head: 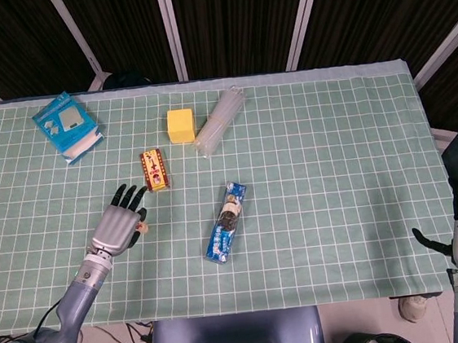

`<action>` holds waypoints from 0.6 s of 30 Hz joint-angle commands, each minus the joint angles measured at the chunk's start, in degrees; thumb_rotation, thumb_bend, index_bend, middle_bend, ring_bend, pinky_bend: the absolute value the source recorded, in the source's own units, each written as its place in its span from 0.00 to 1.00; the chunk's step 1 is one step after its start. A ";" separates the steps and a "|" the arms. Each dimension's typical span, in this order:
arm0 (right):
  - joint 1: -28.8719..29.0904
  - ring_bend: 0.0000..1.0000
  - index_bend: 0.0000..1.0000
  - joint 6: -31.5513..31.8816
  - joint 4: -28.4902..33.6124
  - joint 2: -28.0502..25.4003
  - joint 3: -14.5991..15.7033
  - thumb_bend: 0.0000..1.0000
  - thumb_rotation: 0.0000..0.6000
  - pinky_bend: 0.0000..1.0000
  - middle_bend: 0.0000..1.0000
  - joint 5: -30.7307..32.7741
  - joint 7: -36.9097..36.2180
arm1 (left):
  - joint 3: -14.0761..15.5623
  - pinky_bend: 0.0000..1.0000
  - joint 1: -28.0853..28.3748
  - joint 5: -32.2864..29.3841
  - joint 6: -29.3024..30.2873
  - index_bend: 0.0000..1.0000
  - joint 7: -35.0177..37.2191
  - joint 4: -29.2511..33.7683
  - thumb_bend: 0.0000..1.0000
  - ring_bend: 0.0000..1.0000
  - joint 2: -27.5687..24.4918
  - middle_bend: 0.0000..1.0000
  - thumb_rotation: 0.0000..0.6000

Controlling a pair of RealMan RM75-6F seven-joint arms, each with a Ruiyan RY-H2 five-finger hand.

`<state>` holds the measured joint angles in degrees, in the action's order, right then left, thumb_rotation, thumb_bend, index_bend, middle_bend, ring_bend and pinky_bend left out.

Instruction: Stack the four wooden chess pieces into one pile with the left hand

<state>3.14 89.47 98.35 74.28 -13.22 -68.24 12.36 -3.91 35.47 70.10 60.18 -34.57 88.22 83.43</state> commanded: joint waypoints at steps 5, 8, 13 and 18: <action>0.00 0.00 0.00 -0.03 0.03 0.02 -0.07 0.23 1.00 0.00 0.01 0.15 -0.03 | 0.08 0.00 0.26 -0.50 -0.11 0.52 -0.69 -0.48 0.32 0.00 0.63 0.03 1.00; 0.00 0.00 0.00 -0.05 0.06 -0.01 -0.08 0.23 1.00 0.00 0.01 0.17 -0.03 | 0.01 0.00 0.32 -0.86 -0.11 0.52 -0.76 -0.77 0.32 0.00 0.90 0.03 1.00; -0.02 0.00 0.00 -0.15 0.10 -0.07 -0.08 0.23 1.00 0.00 0.01 0.30 -0.10 | 0.18 0.00 0.45 -1.03 -0.23 0.51 -1.00 -1.00 0.32 0.00 1.12 0.03 1.00; -0.06 0.00 0.00 -0.32 0.33 -0.18 -0.19 0.23 1.00 0.00 0.01 0.73 -0.17 | 0.18 0.00 0.57 -1.25 -0.11 0.51 -1.40 -1.07 0.32 0.00 1.32 0.03 1.00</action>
<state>3.08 89.14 98.68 74.10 -13.41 -67.51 12.19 -3.74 36.02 68.87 60.06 -35.91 87.15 84.74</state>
